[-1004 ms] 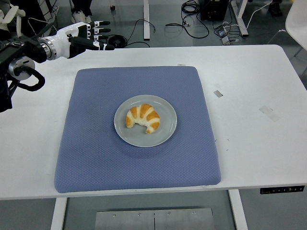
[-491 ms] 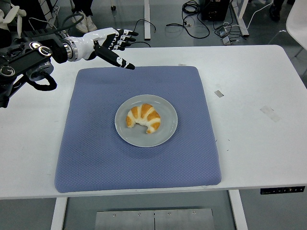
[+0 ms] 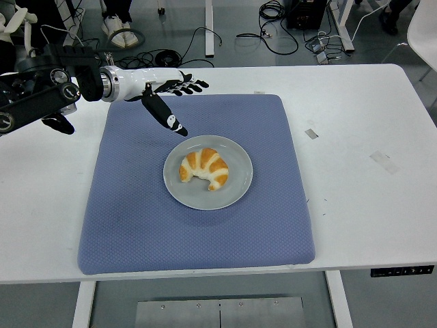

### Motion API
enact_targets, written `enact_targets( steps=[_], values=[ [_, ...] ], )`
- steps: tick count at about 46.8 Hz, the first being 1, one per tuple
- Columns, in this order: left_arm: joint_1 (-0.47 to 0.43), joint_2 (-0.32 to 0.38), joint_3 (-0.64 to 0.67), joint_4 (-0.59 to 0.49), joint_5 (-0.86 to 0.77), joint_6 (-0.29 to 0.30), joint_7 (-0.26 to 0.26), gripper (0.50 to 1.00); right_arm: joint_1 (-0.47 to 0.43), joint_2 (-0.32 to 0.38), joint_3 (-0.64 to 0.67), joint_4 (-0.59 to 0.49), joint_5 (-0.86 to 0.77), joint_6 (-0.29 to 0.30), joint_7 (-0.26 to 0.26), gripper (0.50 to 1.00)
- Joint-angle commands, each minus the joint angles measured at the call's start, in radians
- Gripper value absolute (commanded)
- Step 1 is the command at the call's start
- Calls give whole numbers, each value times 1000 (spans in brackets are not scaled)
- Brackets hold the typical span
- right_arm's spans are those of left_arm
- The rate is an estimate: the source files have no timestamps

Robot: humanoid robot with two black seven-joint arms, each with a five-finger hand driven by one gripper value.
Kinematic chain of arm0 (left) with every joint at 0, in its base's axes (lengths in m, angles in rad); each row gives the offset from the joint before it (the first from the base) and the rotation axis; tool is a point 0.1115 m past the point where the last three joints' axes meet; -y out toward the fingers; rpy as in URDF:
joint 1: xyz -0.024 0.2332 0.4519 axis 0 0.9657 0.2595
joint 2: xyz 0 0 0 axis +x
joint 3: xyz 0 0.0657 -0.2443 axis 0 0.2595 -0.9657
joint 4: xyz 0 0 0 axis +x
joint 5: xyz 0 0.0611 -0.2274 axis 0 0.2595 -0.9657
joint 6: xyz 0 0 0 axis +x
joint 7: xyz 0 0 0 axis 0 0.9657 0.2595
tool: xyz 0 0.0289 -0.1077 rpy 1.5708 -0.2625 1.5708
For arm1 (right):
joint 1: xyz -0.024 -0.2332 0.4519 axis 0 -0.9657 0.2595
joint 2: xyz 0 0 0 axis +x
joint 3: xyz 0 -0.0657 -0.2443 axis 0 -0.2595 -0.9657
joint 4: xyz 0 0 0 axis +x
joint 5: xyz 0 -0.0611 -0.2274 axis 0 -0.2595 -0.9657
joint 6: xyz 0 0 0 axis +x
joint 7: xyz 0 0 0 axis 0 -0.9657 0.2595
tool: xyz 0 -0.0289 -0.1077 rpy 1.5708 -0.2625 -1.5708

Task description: Place the bread on the table

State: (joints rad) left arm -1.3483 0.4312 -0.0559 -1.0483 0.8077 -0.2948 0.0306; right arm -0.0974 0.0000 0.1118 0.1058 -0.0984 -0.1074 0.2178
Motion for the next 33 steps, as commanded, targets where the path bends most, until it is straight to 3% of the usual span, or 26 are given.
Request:
enact_targets(
  steps=[1, 8, 33],
  values=[
    [-11, 1, 10, -42, 21, -3, -1, 974, -1, 0, 0, 0, 0, 0, 0, 1000],
    [-14, 1, 33, -111, 50, -6, 2, 974, -1, 0, 0, 0, 0, 0, 0, 1000],
    [3, -28, 116, -101, 61, -4, 2, 974, -1, 0, 0, 0, -1, 0, 0, 1000]
  ],
)
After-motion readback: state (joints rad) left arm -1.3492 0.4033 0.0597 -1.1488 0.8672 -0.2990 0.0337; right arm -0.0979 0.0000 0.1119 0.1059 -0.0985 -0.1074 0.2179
